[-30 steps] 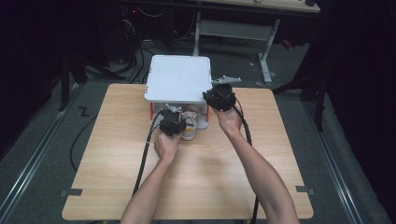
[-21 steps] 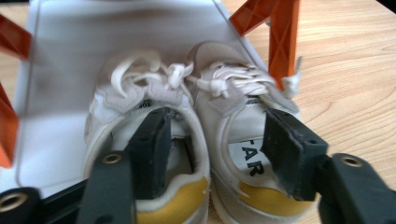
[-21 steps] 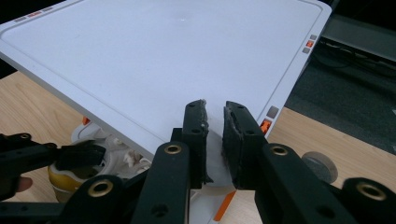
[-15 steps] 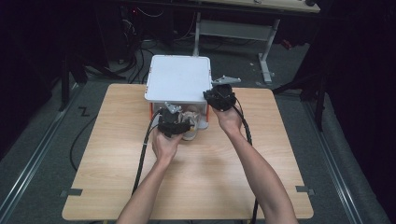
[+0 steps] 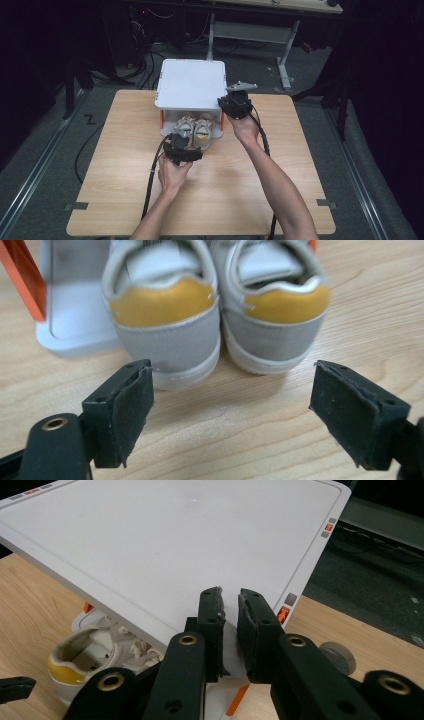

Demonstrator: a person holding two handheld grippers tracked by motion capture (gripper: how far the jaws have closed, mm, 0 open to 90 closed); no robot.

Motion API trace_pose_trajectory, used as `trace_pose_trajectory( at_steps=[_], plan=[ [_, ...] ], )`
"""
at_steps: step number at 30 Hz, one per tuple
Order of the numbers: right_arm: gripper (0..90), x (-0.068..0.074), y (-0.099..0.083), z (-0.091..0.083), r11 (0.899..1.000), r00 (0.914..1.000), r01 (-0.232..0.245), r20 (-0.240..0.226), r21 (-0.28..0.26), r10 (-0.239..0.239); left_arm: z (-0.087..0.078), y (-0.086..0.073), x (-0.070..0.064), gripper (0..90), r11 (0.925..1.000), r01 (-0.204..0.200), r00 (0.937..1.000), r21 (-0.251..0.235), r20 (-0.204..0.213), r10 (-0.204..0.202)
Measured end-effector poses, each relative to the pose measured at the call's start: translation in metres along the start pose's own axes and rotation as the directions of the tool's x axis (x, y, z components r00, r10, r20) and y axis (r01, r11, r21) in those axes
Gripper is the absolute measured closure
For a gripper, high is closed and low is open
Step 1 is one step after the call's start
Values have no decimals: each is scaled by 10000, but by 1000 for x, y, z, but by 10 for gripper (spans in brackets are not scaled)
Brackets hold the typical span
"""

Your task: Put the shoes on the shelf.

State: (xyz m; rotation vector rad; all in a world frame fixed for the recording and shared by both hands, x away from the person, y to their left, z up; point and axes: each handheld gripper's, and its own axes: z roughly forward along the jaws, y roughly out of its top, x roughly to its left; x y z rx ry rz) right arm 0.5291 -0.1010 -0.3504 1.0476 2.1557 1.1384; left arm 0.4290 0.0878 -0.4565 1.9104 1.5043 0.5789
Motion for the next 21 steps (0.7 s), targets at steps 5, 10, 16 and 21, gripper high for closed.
trace_pose_trajectory(
  at_steps=[5, 10, 16, 21],
  plan=[
    [806, 0, 0, 0, 10000, 10000, 20, -15, 29, -20, 11, 2, -2, 181, 9991, 429, 9990, -74, -118, -430],
    [810, 1, 0, 0, 10000, 10000, 66, -4, 25, -66, 15, 6, -5, 216, 9970, 746, 9967, -204, -311, -752],
    [814, 1, 0, 0, 10000, 10000, 55, -24, 22, -55, 24, 17, -9, 222, 9967, 806, 9963, -131, -295, -809],
    [825, 1, 1, 0, 10000, 10000, 59, -26, 62, -59, 33, 25, -7, 236, 9940, 1069, 9937, -246, -320, -1077]
  ],
)
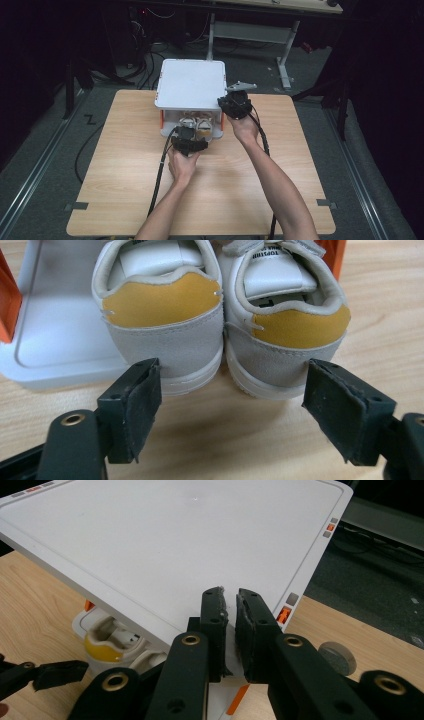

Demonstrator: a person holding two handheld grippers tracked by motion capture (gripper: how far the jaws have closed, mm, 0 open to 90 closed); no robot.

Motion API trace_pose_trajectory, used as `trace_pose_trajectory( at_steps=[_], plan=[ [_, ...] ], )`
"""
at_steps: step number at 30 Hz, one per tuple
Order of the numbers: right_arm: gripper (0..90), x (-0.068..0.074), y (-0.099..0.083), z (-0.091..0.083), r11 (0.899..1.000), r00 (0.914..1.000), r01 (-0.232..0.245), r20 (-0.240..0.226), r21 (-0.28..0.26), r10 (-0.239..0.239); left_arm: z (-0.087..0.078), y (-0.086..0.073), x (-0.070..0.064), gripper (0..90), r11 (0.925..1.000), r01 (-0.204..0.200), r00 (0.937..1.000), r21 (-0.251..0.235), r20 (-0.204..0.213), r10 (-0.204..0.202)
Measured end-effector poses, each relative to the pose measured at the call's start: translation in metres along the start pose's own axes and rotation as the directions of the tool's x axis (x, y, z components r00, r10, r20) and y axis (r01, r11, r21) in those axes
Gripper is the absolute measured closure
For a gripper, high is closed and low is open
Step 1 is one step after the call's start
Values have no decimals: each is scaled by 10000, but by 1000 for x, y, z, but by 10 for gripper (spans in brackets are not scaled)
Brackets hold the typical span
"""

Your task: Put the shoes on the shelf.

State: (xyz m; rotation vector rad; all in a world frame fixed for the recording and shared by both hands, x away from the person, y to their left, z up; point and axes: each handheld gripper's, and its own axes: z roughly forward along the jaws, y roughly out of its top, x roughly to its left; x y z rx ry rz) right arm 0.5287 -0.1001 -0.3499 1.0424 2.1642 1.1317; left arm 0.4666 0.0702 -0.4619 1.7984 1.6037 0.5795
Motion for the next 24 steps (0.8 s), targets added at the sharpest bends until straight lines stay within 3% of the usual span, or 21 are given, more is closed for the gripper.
trace_pose_trajectory(
  at_steps=[5, 14, 19, 24],
  plan=[
    [829, 0, 0, 0, 10000, 10000, 22, -32, 25, -22, 8, 5, 3, 262, 9994, 185, 9995, -277, -238, -192],
    [829, -1, 0, 0, 10000, 10000, -2, -60, -2, 2, 20, 13, 5, 271, 9982, 157, 9983, -582, -553, -189],
    [832, -1, 0, 0, 10000, 10000, 3, -90, 9, -3, 26, 14, 8, 282, 9950, 520, 9970, -855, -524, -566],
    [851, -3, -1, 0, 10000, 9999, 39, -149, -13, -39, 30, 22, 7, 289, 9968, 415, 9974, -686, -560, -454]
  ],
)
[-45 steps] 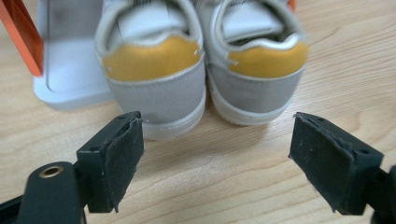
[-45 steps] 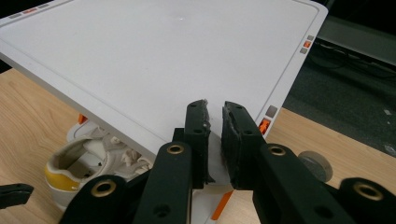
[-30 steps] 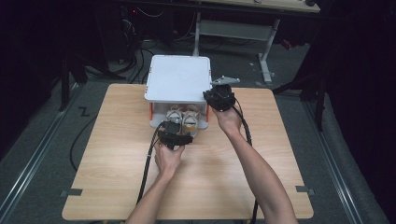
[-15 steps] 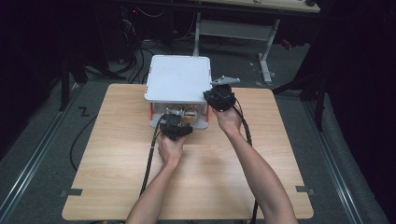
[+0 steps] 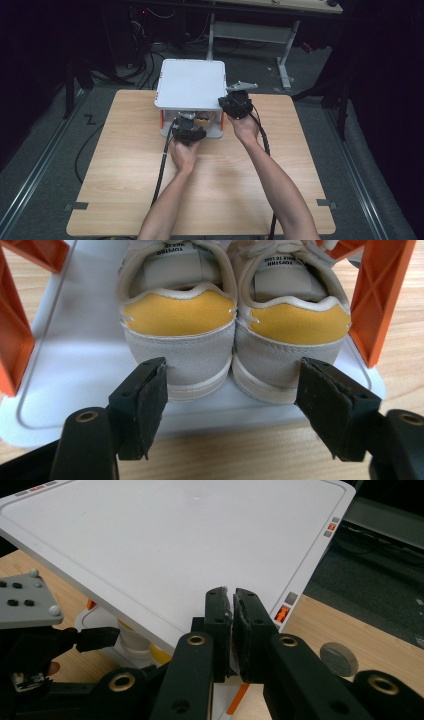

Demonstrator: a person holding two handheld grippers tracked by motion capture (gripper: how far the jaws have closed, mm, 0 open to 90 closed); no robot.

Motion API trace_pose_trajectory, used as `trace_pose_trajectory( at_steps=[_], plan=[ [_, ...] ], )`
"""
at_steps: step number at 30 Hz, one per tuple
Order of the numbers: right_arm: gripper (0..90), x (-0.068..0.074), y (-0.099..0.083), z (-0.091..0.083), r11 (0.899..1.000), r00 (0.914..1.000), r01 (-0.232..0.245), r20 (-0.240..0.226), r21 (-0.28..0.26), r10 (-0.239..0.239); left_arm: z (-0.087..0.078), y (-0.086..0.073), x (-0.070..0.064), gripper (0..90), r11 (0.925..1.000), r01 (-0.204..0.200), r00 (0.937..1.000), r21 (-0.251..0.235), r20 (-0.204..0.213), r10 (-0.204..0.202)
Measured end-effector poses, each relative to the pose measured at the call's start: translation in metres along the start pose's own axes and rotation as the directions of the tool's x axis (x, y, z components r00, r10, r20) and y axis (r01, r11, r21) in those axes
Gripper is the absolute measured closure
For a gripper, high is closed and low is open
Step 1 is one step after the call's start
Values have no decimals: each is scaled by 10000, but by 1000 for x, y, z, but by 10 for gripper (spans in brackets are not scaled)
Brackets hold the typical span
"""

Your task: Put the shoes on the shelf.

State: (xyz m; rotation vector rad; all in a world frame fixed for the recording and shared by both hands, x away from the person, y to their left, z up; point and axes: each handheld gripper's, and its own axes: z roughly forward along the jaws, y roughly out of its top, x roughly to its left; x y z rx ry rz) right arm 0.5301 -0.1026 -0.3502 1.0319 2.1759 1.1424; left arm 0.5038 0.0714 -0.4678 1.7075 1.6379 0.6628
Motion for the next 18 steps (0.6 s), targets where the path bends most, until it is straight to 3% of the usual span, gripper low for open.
trace_pose_trajectory(
  at_steps=[6, 8, 13, 18],
  plan=[
    [853, 0, 0, 0, 10000, 10000, 20, 8, 8, -20, 4, 2, -2, 295, 10000, 9, 10000, -94, -70, -9],
    [853, 0, 0, 0, 10000, 10000, 28, 26, 12, -28, 2, 1, -1, 309, 9996, -288, 9995, 20, -97, 288],
    [845, 0, 0, 0, 10000, 10000, 55, 34, 9, -55, -4, 0, -2, 296, 9994, -336, 9994, -46, 110, 337],
    [727, -2, 1, -2, 9999, 9999, 91, 123, 62, -92, -12, -2, -2, 304, 9983, -568, 9974, -103, 440, 572]
  ],
)
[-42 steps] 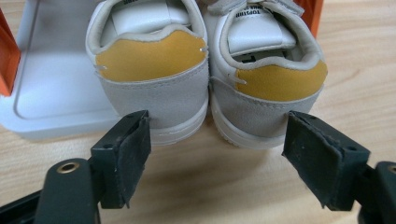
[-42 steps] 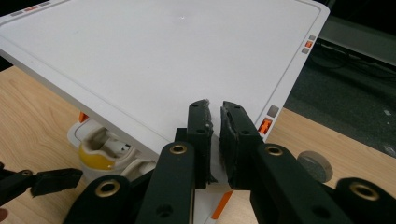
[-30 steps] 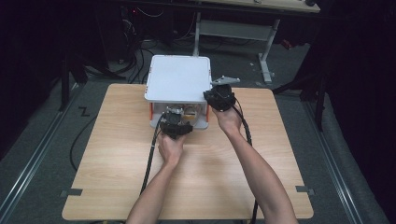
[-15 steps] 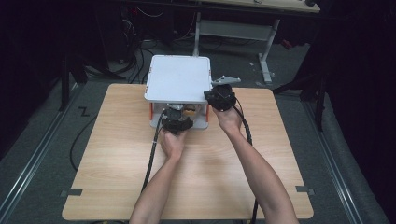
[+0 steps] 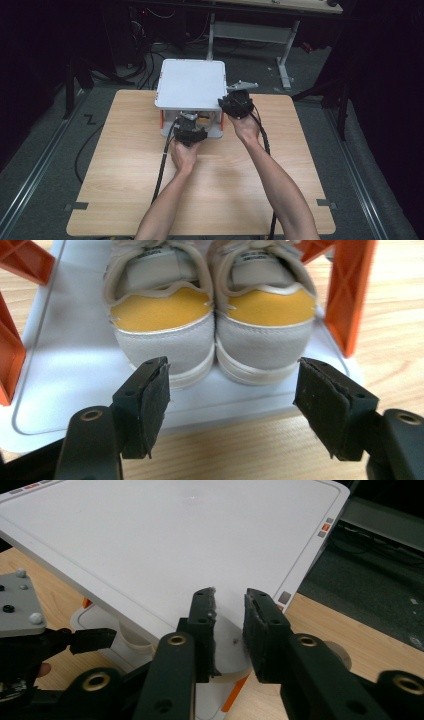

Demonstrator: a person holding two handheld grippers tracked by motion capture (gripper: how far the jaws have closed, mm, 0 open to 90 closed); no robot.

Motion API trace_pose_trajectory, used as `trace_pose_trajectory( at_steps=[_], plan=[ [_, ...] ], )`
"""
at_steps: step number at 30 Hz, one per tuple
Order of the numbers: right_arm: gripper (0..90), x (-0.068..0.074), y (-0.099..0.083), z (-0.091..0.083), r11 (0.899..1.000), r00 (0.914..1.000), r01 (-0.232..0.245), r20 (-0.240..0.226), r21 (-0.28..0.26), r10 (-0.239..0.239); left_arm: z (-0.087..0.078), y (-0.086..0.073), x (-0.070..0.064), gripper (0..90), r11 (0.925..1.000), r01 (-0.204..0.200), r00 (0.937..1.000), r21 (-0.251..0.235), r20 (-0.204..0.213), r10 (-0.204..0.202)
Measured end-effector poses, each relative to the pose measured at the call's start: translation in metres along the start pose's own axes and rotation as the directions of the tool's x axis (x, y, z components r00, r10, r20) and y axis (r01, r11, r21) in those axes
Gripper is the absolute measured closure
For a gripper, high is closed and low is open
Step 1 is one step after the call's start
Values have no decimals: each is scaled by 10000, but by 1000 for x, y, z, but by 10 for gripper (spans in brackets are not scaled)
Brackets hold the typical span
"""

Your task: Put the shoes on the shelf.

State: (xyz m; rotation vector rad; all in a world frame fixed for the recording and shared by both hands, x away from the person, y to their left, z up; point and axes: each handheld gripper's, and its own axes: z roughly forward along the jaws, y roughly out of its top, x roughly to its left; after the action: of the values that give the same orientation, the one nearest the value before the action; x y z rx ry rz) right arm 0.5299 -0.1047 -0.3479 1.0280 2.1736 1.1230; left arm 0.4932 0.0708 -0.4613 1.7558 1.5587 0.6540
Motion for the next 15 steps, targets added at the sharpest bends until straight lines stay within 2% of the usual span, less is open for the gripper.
trace_pose_trajectory(
  at_steps=[4, 7, 11, 15],
  plan=[
    [662, -2, -1, -6, 9998, 9996, -217, -169, -50, 216, -12, -1, 3, 315, 9996, -151, 9986, -226, 510, 162],
    [631, -7, -1, -18, 9979, 9977, -542, -424, -350, 527, -24, 0, 8, 314, 9987, 17, 9953, -517, 972, 34],
    [608, -11, -5, -30, 9971, 9971, -584, -516, -496, 558, -38, 2, 15, 321, 9979, 161, 9891, -633, 1468, -66],
    [590, -17, -15, -40, 9952, 9952, -816, -592, -539, 784, -51, 4, 20, 322, 9976, 2, 9866, -698, 1630, 112]
  ],
)
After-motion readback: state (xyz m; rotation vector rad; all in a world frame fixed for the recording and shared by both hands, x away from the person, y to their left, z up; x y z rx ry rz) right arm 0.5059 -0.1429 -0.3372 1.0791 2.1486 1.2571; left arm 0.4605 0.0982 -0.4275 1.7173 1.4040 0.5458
